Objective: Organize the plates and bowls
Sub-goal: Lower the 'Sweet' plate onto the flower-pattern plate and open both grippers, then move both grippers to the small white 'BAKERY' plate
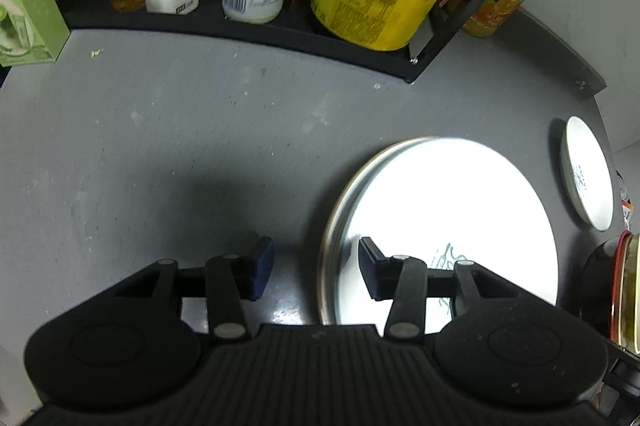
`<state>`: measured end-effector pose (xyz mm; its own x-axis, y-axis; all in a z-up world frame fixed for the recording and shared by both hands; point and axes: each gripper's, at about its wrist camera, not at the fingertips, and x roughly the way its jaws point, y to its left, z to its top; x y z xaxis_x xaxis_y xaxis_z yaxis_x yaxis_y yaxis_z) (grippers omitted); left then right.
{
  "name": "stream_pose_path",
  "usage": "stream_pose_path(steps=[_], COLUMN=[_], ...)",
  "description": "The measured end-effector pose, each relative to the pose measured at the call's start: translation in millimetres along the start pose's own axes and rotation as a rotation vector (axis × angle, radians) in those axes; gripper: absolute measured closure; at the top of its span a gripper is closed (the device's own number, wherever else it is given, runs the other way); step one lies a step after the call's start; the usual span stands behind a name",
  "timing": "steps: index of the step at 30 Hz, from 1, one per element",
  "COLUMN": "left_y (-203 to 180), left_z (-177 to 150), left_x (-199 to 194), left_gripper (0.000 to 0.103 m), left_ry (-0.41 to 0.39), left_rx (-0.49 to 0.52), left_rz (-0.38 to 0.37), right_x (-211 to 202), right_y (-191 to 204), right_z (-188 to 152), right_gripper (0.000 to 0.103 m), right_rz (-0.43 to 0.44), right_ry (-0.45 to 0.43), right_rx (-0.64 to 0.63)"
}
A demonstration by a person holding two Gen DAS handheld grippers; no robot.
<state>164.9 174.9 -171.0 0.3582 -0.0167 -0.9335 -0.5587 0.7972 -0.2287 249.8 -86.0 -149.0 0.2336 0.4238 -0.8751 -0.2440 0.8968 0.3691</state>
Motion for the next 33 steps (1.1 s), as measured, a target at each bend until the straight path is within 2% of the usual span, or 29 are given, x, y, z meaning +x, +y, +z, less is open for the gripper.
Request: stream_pose_path(steps=[4,9,12,16,21,23,26,29,31,33], left_y=[5,3,0,-4,-13,-19,-32,-45,-54,-65], left_z=[-1,-3,-1,3,5,5,6,7,8,9], left_x=[6,3,2,-5,-21,-27,-35,-41,-42,-43], left_gripper=[0.059,0.066,0.068,0.067,0.064,0.063,0.055,0.047,0.037,0.035], left_ry=[0.004,-0.016,0.000,-0.005,-0.020,-0.018,-0.027,-0.044,-0.039,-0.047], left_rx=[-0.028,-0.023,-0.030,-0.024,-0.005,0.004,0.026,0.034,0.033,0.041], left_rz=[-0.018,-0.032,-0.025,-0.012,-0.020,-0.022,-0.008,-0.024,-0.039,-0.047], right_x=[3,-1,-11,-26,-43,-50,-63,-76,-84,-90], right_y=[5,4,3,4,-2,-5,-9,-10,-11,-13], right_z=[-3,0,4,13,22,27,35,44,49,56], right_gripper=[0.080,0.079,0.078,0.055,0.052,0.045,0.032,0.024,0.019,0.018], right_rz=[-0.024,-0.030,-0.006,0.020,0.024,0.032,0.039,0.051,0.054,0.047], right_ry=[0.005,0.011,-0.007,-0.030,-0.047,-0.061,-0.082,-0.103,-0.119,-0.132], right_rx=[-0.023,-0.015,-0.009,-0.011,-0.033,-0.040,-0.039,-0.045,-0.052,-0.058])
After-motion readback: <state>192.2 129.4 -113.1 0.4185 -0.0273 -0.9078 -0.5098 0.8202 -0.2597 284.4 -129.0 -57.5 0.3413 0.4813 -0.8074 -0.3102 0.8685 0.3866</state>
